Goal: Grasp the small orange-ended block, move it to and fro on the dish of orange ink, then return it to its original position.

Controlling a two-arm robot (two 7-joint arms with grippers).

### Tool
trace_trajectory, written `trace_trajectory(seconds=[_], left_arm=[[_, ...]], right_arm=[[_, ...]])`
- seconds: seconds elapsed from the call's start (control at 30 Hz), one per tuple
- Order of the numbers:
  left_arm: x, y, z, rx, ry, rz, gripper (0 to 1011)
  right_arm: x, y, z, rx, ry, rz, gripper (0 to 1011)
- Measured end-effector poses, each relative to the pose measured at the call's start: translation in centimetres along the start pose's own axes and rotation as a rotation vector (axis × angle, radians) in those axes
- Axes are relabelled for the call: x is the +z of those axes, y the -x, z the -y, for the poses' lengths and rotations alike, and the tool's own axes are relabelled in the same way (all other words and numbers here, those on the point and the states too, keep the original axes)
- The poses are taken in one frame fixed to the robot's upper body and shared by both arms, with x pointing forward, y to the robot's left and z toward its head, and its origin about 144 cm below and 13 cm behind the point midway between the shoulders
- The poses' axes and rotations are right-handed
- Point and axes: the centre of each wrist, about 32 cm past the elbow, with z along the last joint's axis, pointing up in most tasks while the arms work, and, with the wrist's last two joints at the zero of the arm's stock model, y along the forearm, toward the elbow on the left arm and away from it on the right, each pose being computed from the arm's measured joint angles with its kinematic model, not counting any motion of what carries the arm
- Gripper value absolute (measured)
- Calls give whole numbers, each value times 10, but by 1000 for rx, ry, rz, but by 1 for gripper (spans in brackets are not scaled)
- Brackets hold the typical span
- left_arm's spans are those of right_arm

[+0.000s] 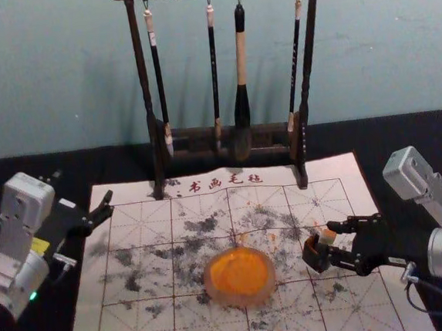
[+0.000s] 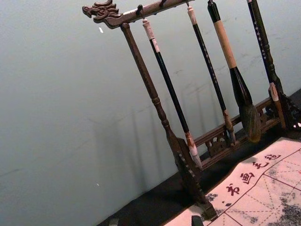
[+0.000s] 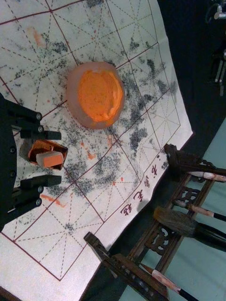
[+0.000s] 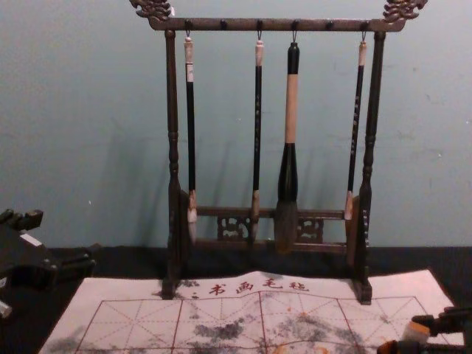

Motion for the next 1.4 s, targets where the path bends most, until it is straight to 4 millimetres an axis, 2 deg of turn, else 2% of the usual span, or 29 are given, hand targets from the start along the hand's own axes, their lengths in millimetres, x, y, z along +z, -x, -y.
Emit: trace_trajectory(seconds=[0.5,0.7,1.07,1.4], left_arm=[[0,0,0,0,0,0,1001],[0,0,0,0,0,0,1001],[0,0,0,0,0,0,1001],[0,0,0,0,0,0,1001]], right_arm=[[0,0,0,0,0,0,873],[0,0,0,0,0,0,1003],[0,0,0,-2,-2,1,1002],[8,4,0,-123,-139,36,1002]])
